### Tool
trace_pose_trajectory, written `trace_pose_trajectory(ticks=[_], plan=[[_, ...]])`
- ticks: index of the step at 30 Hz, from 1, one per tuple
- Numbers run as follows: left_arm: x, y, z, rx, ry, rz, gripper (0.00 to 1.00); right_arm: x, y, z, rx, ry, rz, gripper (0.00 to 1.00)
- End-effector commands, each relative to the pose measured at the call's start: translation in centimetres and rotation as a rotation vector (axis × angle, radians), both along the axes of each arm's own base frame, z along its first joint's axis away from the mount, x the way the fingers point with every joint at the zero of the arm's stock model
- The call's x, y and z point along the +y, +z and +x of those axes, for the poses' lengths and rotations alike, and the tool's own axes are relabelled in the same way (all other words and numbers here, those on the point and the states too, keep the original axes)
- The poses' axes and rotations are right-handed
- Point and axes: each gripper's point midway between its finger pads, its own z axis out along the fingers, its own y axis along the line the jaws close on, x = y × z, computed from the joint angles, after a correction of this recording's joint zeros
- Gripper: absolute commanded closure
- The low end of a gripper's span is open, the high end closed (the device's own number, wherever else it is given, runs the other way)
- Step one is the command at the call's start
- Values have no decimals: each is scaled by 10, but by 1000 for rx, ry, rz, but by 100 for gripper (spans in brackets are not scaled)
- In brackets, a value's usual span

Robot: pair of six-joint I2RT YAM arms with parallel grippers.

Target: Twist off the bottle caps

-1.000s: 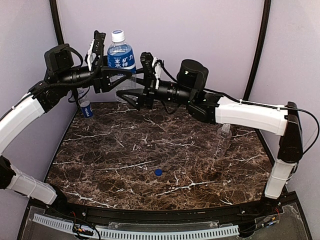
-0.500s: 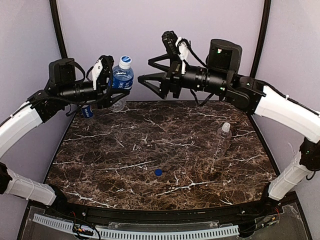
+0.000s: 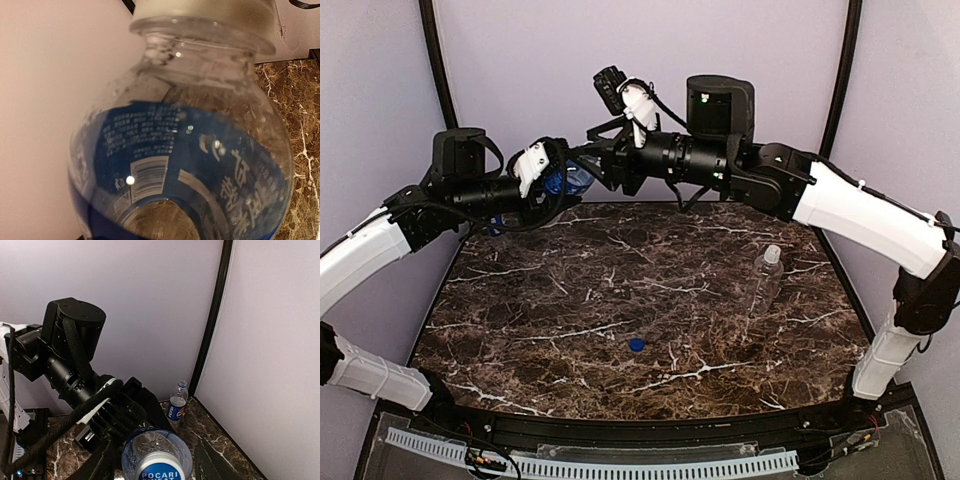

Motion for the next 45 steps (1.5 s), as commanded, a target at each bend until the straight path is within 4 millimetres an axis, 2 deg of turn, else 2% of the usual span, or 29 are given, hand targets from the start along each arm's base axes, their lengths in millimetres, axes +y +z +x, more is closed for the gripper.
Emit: trace_pose_trajectory(ticks=[1,3,7,11,15,17,18,20,21,23,24,26,29,34,43,45], plan=[[-2,4,-5,-33,-16,4,52,-2,-3,4,12,-37,-23,56],[-3,5,-6,-35,-21,2,52,-1,-5,4,10,-36,-28,64],[-2,7,-4,-37,-9,-11,53,-1,-13,7,7,-48,-50,59],[-3,7,-5,-44,-15,-11,53,-3,-17,11,5,-75,-62,65],[-3,9,-5,-39,-17,-22,53,-3,-21,15,5,-88,-70,84],[-3,10,-6,-40,-20,-27,53,-4,-22,15,8,-89,-74,99],[-3,10,-6,-39,-18,-30,51,-5,-22,16,11,-92,-74,100],[-2,10,-7,-39,-16,-30,34,-6,-22,16,22,-91,-70,100],[-1,6,-7,-37,-14,-26,13,-7,-21,16,30,-90,-64,100],[2,-3,-8,-54,-7,-1,3,-11,-19,17,51,-87,-46,100],[3,-8,-7,-68,-1,15,2,-12,-17,17,61,-85,-35,100],[10,-25,1,-81,51,48,1,-16,-13,19,73,-91,-13,100],[19,-30,11,-105,119,73,3,-16,-11,15,89,-58,5,100],[20,-25,15,-112,144,52,12,-18,-5,8,118,-14,44,100],[14,-29,12,-80,112,45,17,-23,-4,6,188,48,94,100],[13,-29,11,-75,105,43,23,-24,-4,6,194,55,100,100]])
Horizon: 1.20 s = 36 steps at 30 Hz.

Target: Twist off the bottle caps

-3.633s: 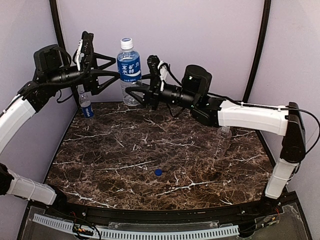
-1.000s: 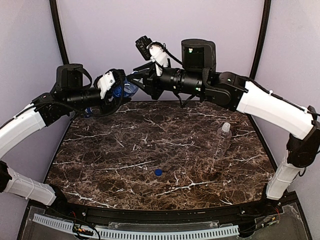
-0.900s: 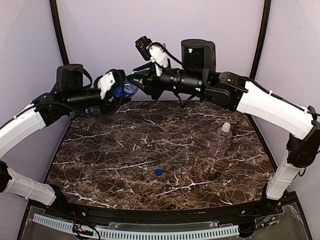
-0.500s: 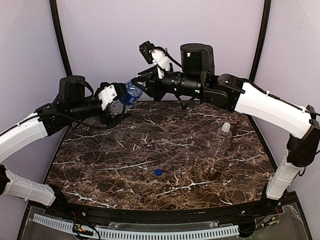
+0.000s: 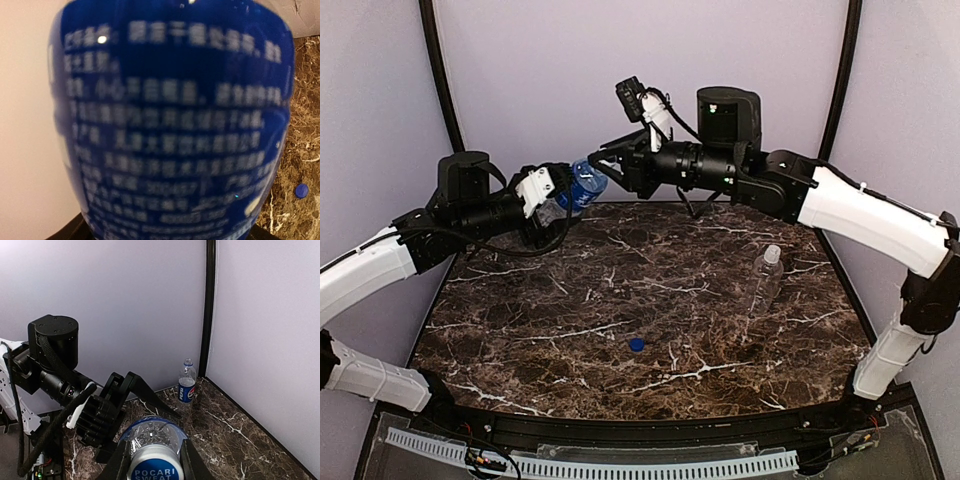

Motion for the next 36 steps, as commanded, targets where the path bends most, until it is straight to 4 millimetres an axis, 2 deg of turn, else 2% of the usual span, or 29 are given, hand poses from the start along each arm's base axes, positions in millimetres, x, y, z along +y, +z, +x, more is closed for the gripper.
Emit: trace_pose_trajectory(ticks=[1,3,6,7,10,13,19,26,29,32,36], plan=[[-3,6,-3,3,-17,-24,29,-8,23,-8,17,46,88,100],[-4,8,-4,-9,-27,-18,35,-9,20,-5,40,47,89,100],[-3,11,-2,-43,-24,1,43,-12,15,2,86,27,90,66],[-1,11,-1,-62,-18,15,45,-13,13,6,100,10,89,59],[7,18,10,-145,46,37,51,-16,9,11,130,-30,79,43],[13,23,18,-230,87,86,52,-22,7,17,177,-75,77,33],[21,27,28,-346,144,174,52,-36,6,25,259,-155,90,32],[21,23,30,-365,148,206,52,-28,-2,30,297,-160,70,31],[21,25,30,-368,145,204,52,-24,-5,33,308,-156,64,36],[21,25,29,-368,142,206,52,-21,-5,33,311,-143,65,49],[20,26,28,-369,137,202,52,-19,-5,34,317,-127,65,49]])
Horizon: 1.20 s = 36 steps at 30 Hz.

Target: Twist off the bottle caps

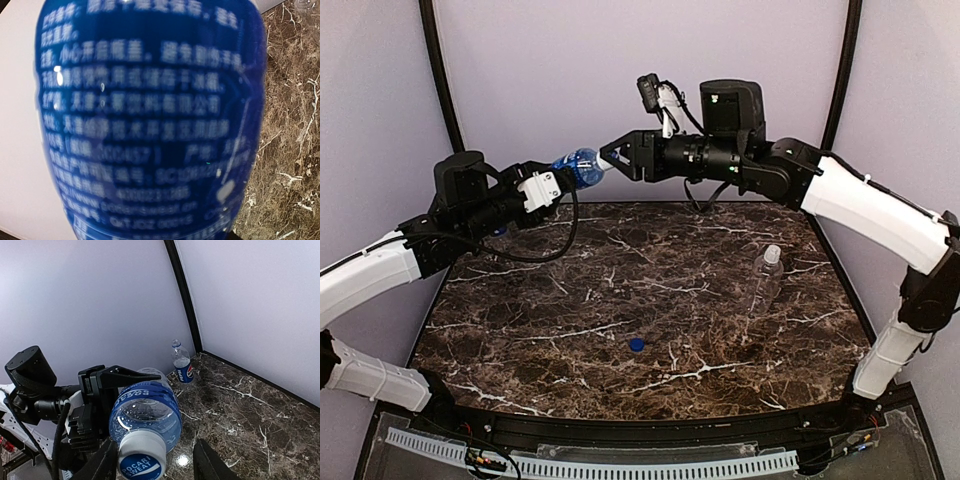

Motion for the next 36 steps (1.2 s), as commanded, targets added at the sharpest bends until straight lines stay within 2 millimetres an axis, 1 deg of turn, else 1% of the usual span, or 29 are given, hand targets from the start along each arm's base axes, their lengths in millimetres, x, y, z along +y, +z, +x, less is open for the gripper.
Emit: trace_pose_trajectory(ticks=[1,3,4,5,6,13,14,15,16,17,18,19,20,21,22,23,24,25,26,27,28,29,31,34,36], plan=[[-2,2,-2,-17,-4,-7,52,5,0,5,16,15,7,48],[-2,2,-2,-19,-5,-4,52,6,-3,5,21,21,2,47],[-2,3,-2,-20,-5,-5,52,7,-3,5,24,23,2,48],[-2,3,-1,-19,-6,-5,52,7,-4,5,25,24,-2,51],[-2,3,-1,-20,-5,-6,52,8,-6,5,28,25,-4,55],[-3,0,-4,-7,-15,-8,52,7,-5,3,8,47,-11,98],[-4,-1,-5,3,-24,-7,53,8,-4,0,-9,71,-16,100],[-5,-1,-6,14,-31,-18,54,12,-4,-7,-35,123,-24,100],[-8,-7,-11,47,-59,-10,55,17,-3,-19,-73,200,-33,100],[-10,-6,-14,67,-75,-24,57,21,-2,-33,-119,292,-43,100],[-18,-18,-25,135,-147,-8,57,24,-5,-49,-164,393,-56,100],[-21,-18,-32,174,-182,-18,58,26,-11,-65,-222,482,-82,100],[-28,-32,-49,260,-262,1,59,27,-18,-81,-286,567,-107,100],[-30,-31,-57,299,-299,-13,59,27,-27,-95,-339,634,-140,100],[-35,-42,-76,381,-382,0,59,26,-37,-107,-398,693,-170,100],[-37,-41,-84,415,-418,-6,60,24,-47,-115,-436,736,-202,100],[-40,-49,-103,489,-493,-1,60,23,-56,-124,-477,783,-230,100],[-42,-50,-118,550,-554,-8,60,22,-65,-130,-515,821,-264,100],[-43,-52,-125,587,-576,-17,60,20,-74,-136,-548,860,-302,100],[-44,-52,-137,640,-625,-23,60,20,-82,-143,-590,896,-339,100],[-45,-53,-143,669,-648,-26,61,19,-90,-146,-632,914,-383,100],[-44,-56,-154,714,-685,-22,62,19,-97,-151,-688,936,-424,100],[-45,-62,-163,751,-715,-4,63,18,-111,-155,-829,959,-515,100],[-44,-67,-167,777,-718,4,63,14,-126,-157,-1042,961,-653,100],[-44,-68,-170,785,-729,6,63,12,-135,-154,-1146,958,-736,100]])
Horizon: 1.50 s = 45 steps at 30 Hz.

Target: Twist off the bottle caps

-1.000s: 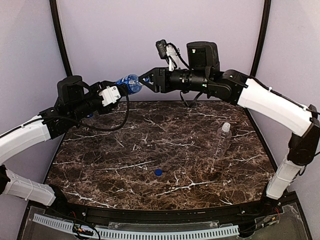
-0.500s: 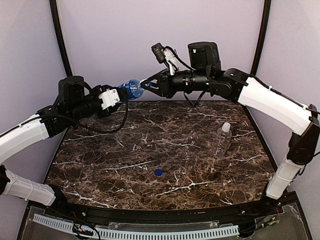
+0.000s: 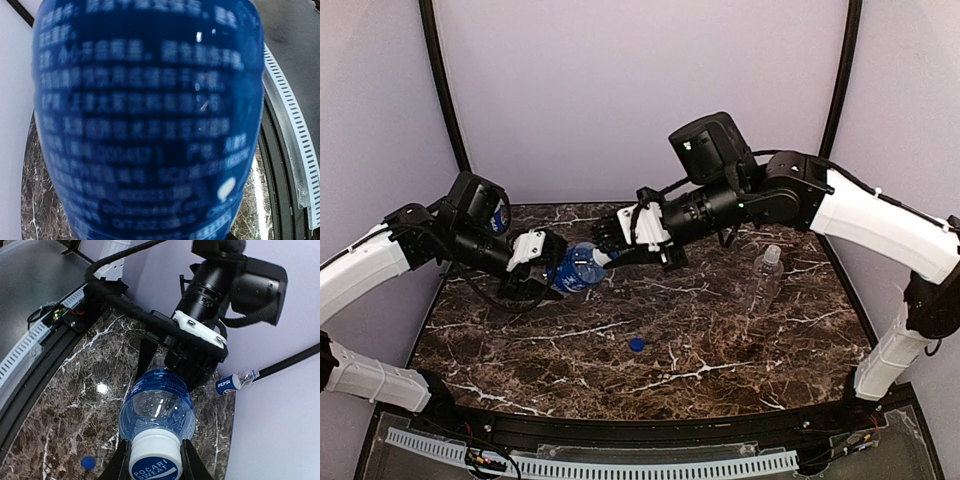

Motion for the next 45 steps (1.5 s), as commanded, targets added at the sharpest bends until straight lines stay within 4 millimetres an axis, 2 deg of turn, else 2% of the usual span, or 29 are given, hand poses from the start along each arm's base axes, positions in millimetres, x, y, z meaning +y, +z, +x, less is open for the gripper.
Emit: trace_pose_trajectory(ticks=[1,6,9,10,12,14,15,17,18,19,20,23,26,30,32,34,35,37,39,42,45], plan=[[-24,37,-31,10,-185,-150,62,1,-50,-24,-328,197,-160,100],[-25,35,-32,16,-189,-151,62,2,-63,-10,-454,172,-239,100],[-25,36,-29,5,-176,-153,62,4,-60,-6,-464,151,-229,100],[-25,36,-29,6,-171,-152,62,5,-56,-5,-469,140,-214,96],[-24,36,-28,-3,-163,-153,62,7,-49,-3,-483,114,-172,80],[-23,36,-26,-13,-150,-151,62,7,-43,-3,-487,91,-127,52],[-23,35,-25,-15,-147,-149,62,8,-37,-2,-478,70,-99,43],[-22,31,-22,-23,-131,-139,62,7,-20,-2,-445,23,-34,34],[-21,30,-19,-38,-116,-133,62,6,-9,-2,-423,-2,11,25],[-20,26,-17,-37,-105,-126,62,4,4,-1,-385,-34,63,6],[-20,27,-10,-68,-76,-126,62,1,17,-1,-337,-57,118,2],[-20,29,11,-116,24,-137,60,-12,50,0,-153,-101,244,1],[-19,44,42,-230,155,-173,60,-20,72,2,35,-164,314,1],[-13,60,73,-345,303,-219,60,-22,94,24,319,-301,395,1],[-9,66,86,-393,368,-231,60,-19,92,50,457,-437,425,5],[-3,69,98,-441,436,-230,60,-20,85,84,599,-622,444,15],[1,72,105,-476,471,-230,60,-21,87,94,678,-692,459,19],[4,72,111,-517,497,-210,60,-20,83,104,751,-763,453,21],[6,71,114,-541,507,-192,60,-19,88,108,800,-786,474,22],[5,68,113,-543,497,-185,59,-21,94,116,845,-823,508,24],[4,69,111,-542,489,-192,59,-19,90,119,859,-840,497,27]])
